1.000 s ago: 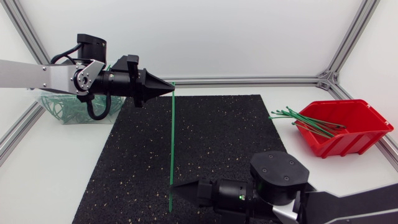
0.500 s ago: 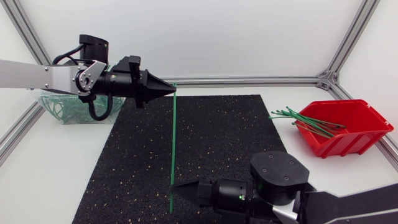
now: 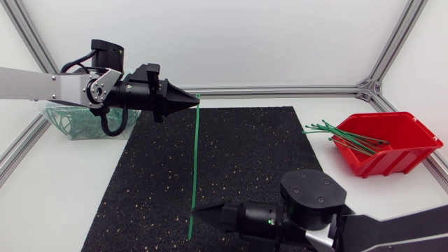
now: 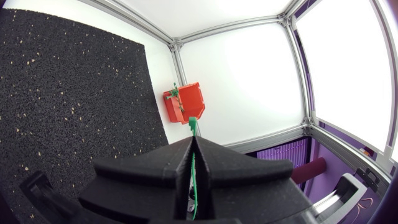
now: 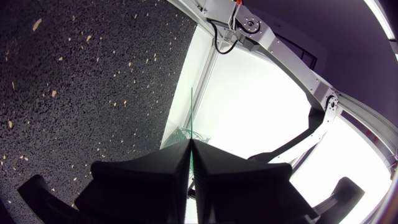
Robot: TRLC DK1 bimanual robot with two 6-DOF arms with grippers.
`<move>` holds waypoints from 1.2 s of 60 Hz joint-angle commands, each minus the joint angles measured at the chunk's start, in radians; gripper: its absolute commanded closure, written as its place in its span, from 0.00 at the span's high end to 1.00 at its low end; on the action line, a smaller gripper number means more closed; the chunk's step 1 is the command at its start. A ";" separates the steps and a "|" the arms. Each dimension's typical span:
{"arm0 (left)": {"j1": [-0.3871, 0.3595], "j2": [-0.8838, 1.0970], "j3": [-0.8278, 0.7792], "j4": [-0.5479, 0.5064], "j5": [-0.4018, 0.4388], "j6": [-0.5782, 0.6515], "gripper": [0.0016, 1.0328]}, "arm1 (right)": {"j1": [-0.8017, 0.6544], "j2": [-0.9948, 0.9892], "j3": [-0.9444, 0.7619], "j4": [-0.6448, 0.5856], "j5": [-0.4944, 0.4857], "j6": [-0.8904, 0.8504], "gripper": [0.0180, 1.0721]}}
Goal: Take a green cable tie from the red box, thread the tail through the head to close it, then place it in the transparent bin on the left.
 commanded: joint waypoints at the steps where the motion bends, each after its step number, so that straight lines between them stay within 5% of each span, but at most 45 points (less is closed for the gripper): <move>1: -0.008 0.026 0.014 -0.009 0.011 -0.011 0.03 | 0.005 0.015 0.016 0.013 0.001 -0.028 0.06; 5: -0.008 0.026 0.014 -0.009 0.011 -0.011 0.03 | 0.004 0.013 0.010 0.013 0.004 -0.028 0.08; 11: -0.007 0.026 0.012 -0.009 0.011 -0.009 0.03 | 0.002 0.012 0.014 0.013 0.010 -0.028 0.24; 72: -0.008 0.025 0.015 -0.011 0.009 -0.009 0.03 | 0.020 -0.024 -0.016 0.013 0.028 -0.029 0.18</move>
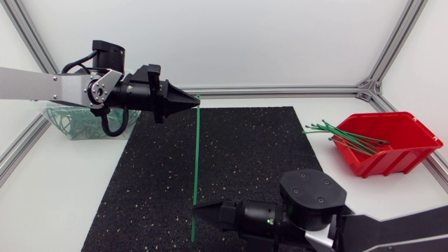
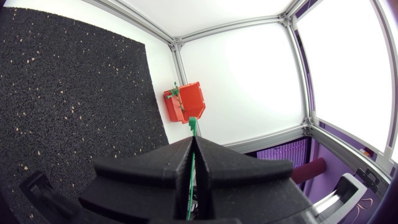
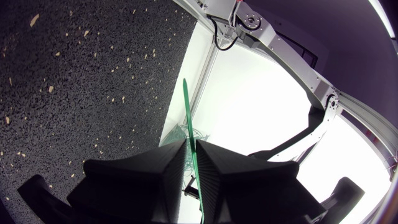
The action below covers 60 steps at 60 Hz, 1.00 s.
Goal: Take a green cable tie from the red box, thread the tail through the head to close it, then place it in the transparent bin on the left.
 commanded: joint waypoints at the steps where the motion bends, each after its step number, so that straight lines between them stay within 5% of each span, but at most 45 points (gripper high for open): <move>1: -0.007 0.021 0.015 -0.010 0.009 -0.009 0.03 | 0.010 -0.021 -0.022 0.013 0.001 -0.026 0.18; 39: -0.010 0.018 0.014 -0.016 0.009 -0.009 0.03 | 0.022 -0.028 -0.040 0.013 0.009 -0.029 0.18; 44: -0.012 0.018 0.011 -0.016 0.009 -0.007 0.03 | 0.022 -0.024 -0.038 0.013 0.009 -0.029 0.05; 60: -0.020 0.013 0.004 -0.016 0.009 -0.004 0.03 | 0.021 -0.017 -0.035 0.013 0.006 -0.027 0.05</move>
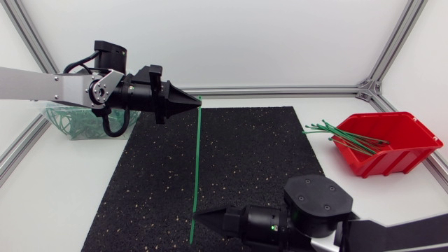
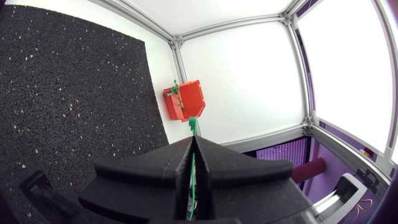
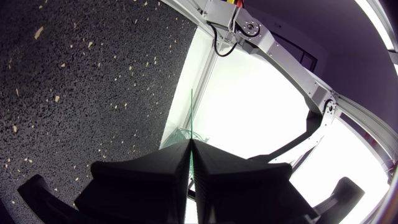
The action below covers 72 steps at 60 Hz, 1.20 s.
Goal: Take a green cable tie from the red box, thread the tail through the head to close it, then place it in the transparent bin on the left.
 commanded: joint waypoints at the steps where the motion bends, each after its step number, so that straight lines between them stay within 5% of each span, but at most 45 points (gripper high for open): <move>1: -0.009 0.012 0.003 -0.008 0.009 -0.003 0.03 | 0.004 0.011 -0.004 0.013 0.001 -0.025 0.05; 14: -0.017 -0.003 -0.016 -0.004 0.009 0.017 0.03 | -0.005 0.011 0.009 0.013 -0.002 0.050 0.05; 43: -0.026 -0.057 -0.071 0.018 -0.020 0.057 0.03 | -0.002 -0.023 0.070 -0.056 0.200 0.777 0.05; 58: -0.040 -0.074 -0.088 0.019 -0.032 0.070 0.03 | -0.022 -0.118 0.173 -0.518 0.169 1.111 0.05; 72: -0.049 -0.094 -0.103 0.019 -0.045 0.083 0.03 | -0.137 -0.153 0.378 -0.990 -0.068 1.394 0.05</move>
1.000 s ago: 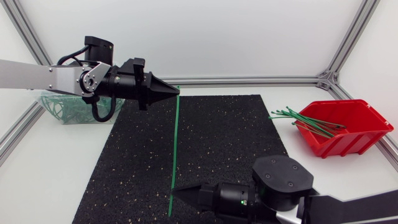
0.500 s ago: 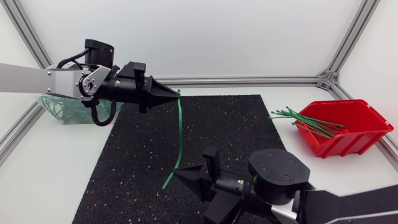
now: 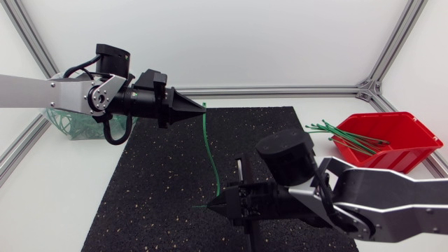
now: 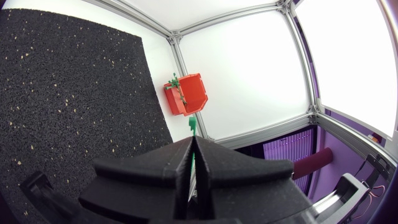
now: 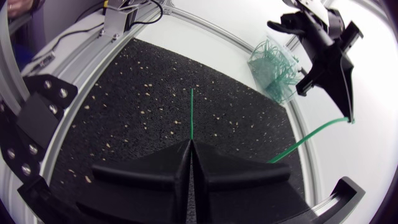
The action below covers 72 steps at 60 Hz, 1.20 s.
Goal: Take a green cable tie from the red box, thread the tail through the head to close it, then place it in the transparent bin on the left.
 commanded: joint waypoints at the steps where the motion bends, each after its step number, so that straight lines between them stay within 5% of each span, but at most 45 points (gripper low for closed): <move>1: -0.009 -0.036 -0.032 0.006 -0.005 0.026 0.03 | -0.046 -0.012 0.088 -0.119 -0.073 0.140 0.05; 16: -0.028 -0.113 -0.087 0.009 -0.023 0.068 0.03 | -0.111 -0.034 0.258 -0.487 -0.297 0.289 0.05; 43: -0.146 -0.367 -0.219 0.006 -0.140 0.074 0.03 | -0.125 -0.110 0.516 -0.929 -0.447 0.551 0.05; 56: -0.235 -0.564 -0.311 0.006 -0.262 0.035 0.03 | -0.102 -0.146 0.565 -0.952 -0.598 0.699 0.05; 72: -0.269 -0.749 -0.415 0.012 -0.322 -0.015 0.03 | -0.053 -0.179 0.617 -0.940 -0.611 0.949 0.05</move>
